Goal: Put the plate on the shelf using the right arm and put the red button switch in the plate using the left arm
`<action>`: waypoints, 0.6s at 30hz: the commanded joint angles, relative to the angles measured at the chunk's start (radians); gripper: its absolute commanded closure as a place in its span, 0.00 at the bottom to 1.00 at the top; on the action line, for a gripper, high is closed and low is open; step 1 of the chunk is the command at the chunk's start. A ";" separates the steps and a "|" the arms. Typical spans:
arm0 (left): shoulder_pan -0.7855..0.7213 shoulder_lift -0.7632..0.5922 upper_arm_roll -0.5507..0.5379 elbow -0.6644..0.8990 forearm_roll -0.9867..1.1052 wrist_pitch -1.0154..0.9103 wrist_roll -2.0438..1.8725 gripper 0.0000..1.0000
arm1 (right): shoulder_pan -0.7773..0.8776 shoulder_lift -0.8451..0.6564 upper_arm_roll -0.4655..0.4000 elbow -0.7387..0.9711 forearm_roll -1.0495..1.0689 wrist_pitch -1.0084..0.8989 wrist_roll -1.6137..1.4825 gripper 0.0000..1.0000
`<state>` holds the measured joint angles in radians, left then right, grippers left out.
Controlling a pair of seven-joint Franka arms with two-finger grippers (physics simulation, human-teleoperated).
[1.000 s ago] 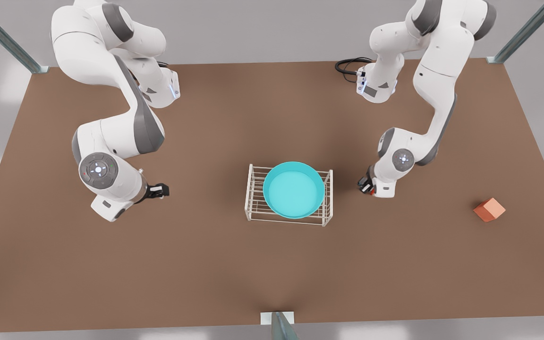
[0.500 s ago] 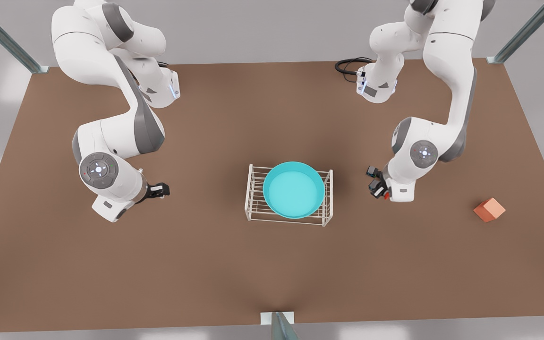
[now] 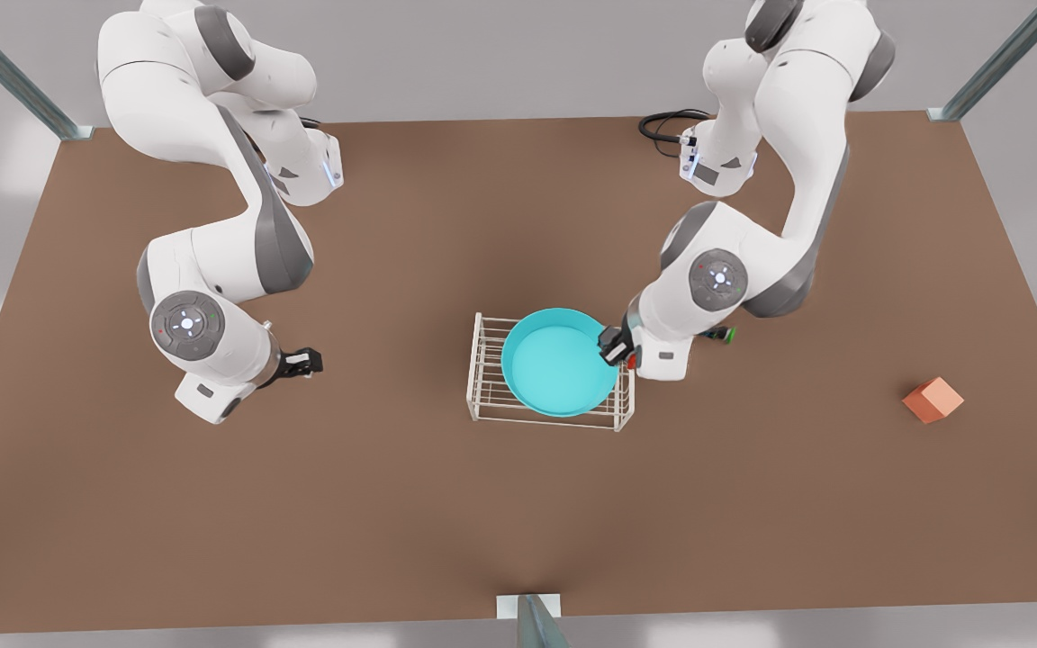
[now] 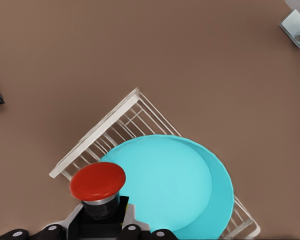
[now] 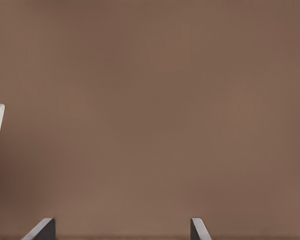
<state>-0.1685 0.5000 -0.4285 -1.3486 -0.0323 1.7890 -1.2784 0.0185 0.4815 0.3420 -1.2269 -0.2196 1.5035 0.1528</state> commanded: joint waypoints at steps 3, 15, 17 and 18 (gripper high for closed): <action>-0.054 0.064 0.000 0.036 -0.003 0.069 -0.435 0.51 | 0.000 -0.001 -0.001 0.001 0.000 0.001 -0.012 0.00; -0.138 0.158 0.005 0.077 0.091 0.122 -0.504 0.00 | 0.000 0.000 -0.001 0.000 0.002 0.001 -0.012 0.00; -0.097 0.137 0.007 0.071 0.183 0.040 -0.449 0.00 | 0.000 0.002 -0.001 0.001 0.002 0.004 -0.012 0.00; -0.028 0.097 0.005 0.071 0.189 -0.118 -0.179 0.00 | 0.000 0.002 0.000 0.001 0.002 0.003 -0.012 0.00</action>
<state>-0.2188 0.6098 -0.4228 -1.2773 0.0969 1.8349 -1.5512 0.0185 0.4841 0.3404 -1.2261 -0.2183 1.5058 0.1458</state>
